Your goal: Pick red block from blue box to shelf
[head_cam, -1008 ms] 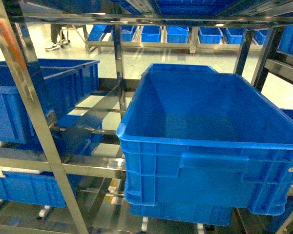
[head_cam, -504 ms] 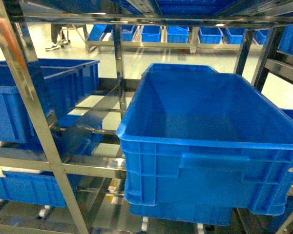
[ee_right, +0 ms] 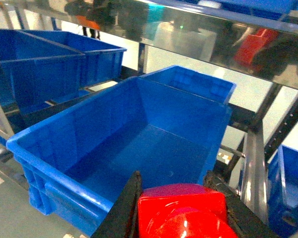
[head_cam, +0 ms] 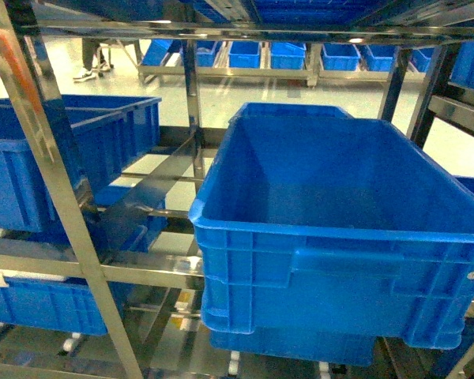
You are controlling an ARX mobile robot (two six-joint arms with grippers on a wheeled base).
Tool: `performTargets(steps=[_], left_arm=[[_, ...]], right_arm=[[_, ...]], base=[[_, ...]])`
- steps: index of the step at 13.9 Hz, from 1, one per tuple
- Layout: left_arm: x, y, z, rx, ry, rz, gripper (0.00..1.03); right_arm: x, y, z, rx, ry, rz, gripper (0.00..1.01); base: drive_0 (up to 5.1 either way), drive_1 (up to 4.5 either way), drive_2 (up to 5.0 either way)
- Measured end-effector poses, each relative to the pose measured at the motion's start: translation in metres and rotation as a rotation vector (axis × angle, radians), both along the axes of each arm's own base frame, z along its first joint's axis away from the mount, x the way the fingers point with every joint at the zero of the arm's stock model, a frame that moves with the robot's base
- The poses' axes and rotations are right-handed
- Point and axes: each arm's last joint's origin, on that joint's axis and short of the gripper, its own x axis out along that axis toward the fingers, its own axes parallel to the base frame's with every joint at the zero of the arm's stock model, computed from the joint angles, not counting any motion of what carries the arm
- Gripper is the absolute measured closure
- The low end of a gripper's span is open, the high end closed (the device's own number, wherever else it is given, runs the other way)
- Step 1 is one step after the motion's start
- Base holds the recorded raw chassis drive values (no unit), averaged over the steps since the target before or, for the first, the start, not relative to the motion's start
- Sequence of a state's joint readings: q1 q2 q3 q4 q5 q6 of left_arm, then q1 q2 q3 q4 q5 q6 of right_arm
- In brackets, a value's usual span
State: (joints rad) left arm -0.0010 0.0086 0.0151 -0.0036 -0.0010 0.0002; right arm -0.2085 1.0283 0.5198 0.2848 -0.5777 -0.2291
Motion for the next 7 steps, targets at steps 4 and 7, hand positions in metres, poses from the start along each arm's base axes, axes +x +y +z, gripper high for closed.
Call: performTargets(steps=[4, 7], left_arm=[[0.0, 0.0, 0.0, 0.0, 0.0, 0.0, 0.05], [0.0, 0.0, 0.0, 0.0, 0.0, 0.0, 0.05]], right_arm=[[0.03, 0.019, -0.017, -0.001, 0.066, 0.208, 0.73], [0.045, 0.017, -0.021, -0.014, 0.063, 0.229, 0.73]], base=[[0.0, 0.0, 0.0], [0.0, 0.0, 0.0]])
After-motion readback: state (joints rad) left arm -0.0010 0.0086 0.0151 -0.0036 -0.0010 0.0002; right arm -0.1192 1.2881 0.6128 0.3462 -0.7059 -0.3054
